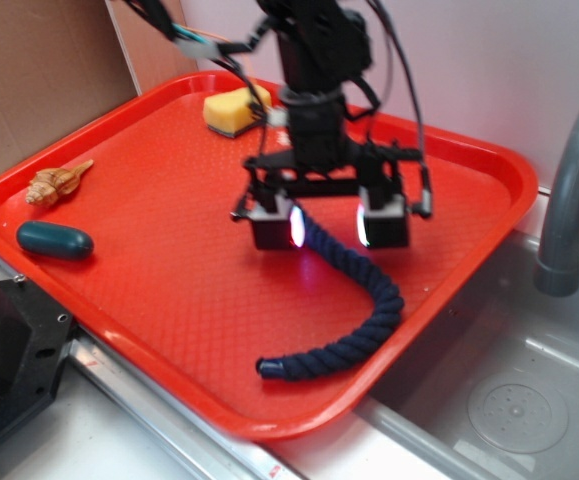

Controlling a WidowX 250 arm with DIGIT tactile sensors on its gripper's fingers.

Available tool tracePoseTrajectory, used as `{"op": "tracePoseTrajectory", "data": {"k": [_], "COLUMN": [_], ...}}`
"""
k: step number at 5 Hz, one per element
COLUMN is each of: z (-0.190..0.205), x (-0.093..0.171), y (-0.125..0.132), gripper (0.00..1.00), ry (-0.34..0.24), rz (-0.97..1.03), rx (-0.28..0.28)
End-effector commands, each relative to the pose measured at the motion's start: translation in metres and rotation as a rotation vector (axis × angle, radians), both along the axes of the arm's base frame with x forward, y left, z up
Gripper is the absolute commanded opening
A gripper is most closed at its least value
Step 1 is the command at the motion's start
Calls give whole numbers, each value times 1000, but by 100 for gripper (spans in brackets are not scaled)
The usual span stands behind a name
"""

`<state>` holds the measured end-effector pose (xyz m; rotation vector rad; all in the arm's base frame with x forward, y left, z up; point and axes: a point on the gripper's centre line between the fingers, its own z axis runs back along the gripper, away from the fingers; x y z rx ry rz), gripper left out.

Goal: Grab the blue rope.

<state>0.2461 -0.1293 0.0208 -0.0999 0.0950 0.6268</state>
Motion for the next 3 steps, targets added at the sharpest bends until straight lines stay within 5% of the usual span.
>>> {"op": "tracePoseTrajectory", "data": {"k": [1, 2, 3], "z": [1, 30, 78], "x": [2, 4, 0], "y": [-20, -14, 2], "gripper": [0, 0, 0], "ry": [-9, -59, -112], "rz": [-101, -270, -518], "rx": [29, 25, -90]}}
